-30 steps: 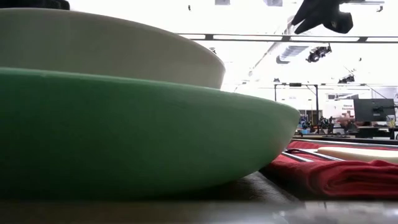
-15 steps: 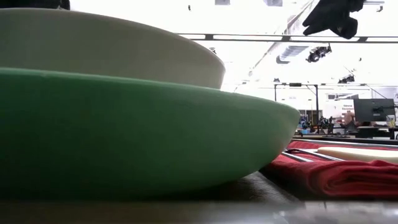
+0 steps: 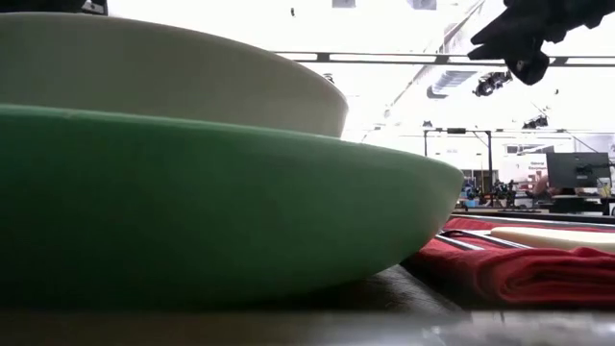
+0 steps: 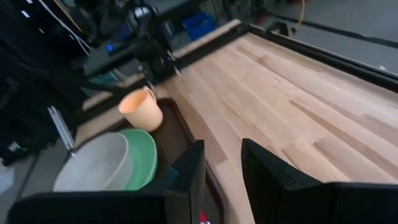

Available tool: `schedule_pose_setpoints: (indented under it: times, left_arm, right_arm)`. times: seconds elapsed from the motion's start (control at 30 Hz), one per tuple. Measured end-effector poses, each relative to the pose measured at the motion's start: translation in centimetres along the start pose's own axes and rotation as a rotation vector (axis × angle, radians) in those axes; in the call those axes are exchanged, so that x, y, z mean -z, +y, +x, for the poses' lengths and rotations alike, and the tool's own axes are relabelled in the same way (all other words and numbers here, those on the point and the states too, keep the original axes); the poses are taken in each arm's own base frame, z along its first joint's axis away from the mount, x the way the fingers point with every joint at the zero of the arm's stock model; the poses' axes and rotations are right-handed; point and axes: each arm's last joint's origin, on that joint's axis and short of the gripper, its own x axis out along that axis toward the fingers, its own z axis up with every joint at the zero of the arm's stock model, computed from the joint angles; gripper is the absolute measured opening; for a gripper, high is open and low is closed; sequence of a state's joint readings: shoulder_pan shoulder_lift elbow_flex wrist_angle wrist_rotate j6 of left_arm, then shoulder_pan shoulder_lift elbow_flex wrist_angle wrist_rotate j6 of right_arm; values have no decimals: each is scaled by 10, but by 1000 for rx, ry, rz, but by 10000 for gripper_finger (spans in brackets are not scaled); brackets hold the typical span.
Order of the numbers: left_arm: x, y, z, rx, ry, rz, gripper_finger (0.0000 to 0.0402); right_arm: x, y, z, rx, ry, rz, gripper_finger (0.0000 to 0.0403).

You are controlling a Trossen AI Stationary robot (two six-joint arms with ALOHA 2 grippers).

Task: Set up tray
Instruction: Return to Home Position

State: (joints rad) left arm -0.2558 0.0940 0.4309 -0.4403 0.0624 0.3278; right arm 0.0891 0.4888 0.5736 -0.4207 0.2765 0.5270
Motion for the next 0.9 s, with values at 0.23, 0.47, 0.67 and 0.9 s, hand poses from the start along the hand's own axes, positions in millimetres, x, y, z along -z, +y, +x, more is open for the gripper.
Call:
schedule_pose_setpoints:
  times: [0.23, 0.47, 0.67, 0.9]
  left_arm:
    - [-4, 1, 0, -16, -46, 70, 136]
    - [-6, 1, 0, -4, -72, 111, 136]
    - [-8, 2, 0, -2, -89, 164, 136]
    - [12, -5, 16, 7, -139, 168, 136]
  right_arm:
    - [12, -9, -5, -40, -75, 18, 83]
    - [25, -16, -4, -41, -65, 20, 83]
    - [27, -16, -3, -49, -56, 12, 83]
    - [27, -16, -3, -49, -54, 9, 83]
